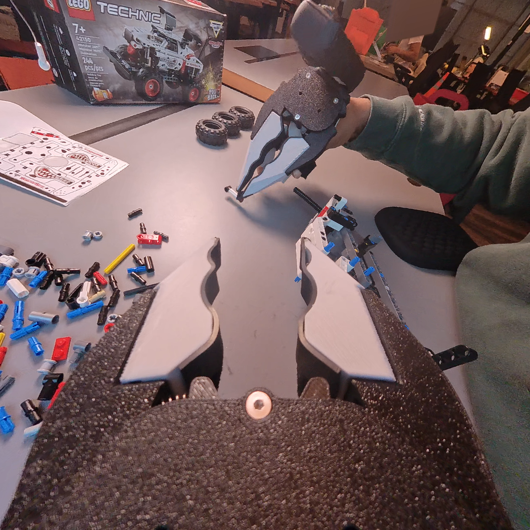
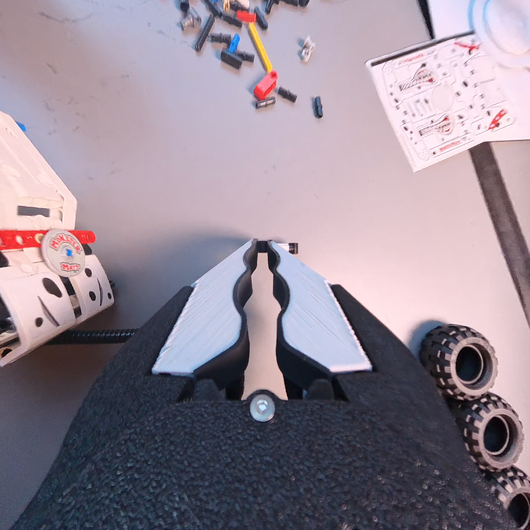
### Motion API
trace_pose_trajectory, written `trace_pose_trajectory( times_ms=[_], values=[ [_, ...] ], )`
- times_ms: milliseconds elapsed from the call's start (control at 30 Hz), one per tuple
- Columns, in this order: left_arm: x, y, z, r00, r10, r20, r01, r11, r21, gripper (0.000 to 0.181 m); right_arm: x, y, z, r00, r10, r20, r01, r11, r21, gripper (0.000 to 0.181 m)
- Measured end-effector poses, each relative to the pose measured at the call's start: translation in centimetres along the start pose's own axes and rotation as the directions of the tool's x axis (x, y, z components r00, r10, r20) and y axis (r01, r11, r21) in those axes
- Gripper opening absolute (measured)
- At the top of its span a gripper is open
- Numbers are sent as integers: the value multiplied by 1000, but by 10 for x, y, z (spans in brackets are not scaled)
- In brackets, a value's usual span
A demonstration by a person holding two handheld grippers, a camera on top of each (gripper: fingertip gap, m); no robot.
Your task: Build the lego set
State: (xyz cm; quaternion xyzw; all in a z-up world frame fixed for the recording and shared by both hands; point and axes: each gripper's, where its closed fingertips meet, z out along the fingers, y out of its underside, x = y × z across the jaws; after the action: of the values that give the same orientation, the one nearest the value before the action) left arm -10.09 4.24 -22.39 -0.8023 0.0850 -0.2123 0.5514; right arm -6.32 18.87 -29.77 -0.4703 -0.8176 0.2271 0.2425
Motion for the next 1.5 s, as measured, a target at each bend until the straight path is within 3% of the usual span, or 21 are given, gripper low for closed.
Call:
trace_pose_trajectory(
  times_ms=[67, 133, 267, 367, 467, 600, 900, 1100, 1267, 1500],
  values=[
    [1, 0, 0, 1000, -15, -12, 15, 1000, 5, 55, -2, -17, -10, 1000, 9, 0, -9, 996, 93, 6],
    [4, -2, 0, 999, -33, -33, 34, 999, 17, 55, -13, -50, -32, 1000, 2, 18, -7, 961, 275, 6],
    [22, -15, -1, 970, -160, -185, 177, 981, 76, 50, -52, -112, -89, 997, -66, 33, 33, 795, 606, 6],
    [39, -34, -8, 867, -316, -386, 384, 916, 113, 45, -87, -128, -111, 992, -127, -5, 94, 706, 702, 6],
    [50, -47, -12, 750, -408, -521, 528, 843, 100, 39, -116, -133, -114, 985, -167, -50, 149, 661, 735, 6],
    [72, -50, -8, 678, -431, -595, 556, 831, 32, 33, -137, -141, -112, 978, -187, -88, 188, 626, 757, 6],
    [86, -49, -5, 628, -469, -621, 579, 815, -30, 9, -147, -140, -103, 976, -207, -72, 186, 609, 771, 6],
    [74, -26, 9, 698, -524, -488, 556, 826, -91, 7, -145, -118, -76, 974, -213, -77, 211, 730, 650, 6],
    [69, -9, 15, 709, -572, -412, 562, 812, -160, 7, -137, -107, -69, 981, -186, -50, 183, 822, 539, 39],
    [73, -4, 20, 704, -594, -389, 571, 799, -188, 7, -140, -105, -51, 970, -211, -120, 242, 876, 417, 38]
  ],
)
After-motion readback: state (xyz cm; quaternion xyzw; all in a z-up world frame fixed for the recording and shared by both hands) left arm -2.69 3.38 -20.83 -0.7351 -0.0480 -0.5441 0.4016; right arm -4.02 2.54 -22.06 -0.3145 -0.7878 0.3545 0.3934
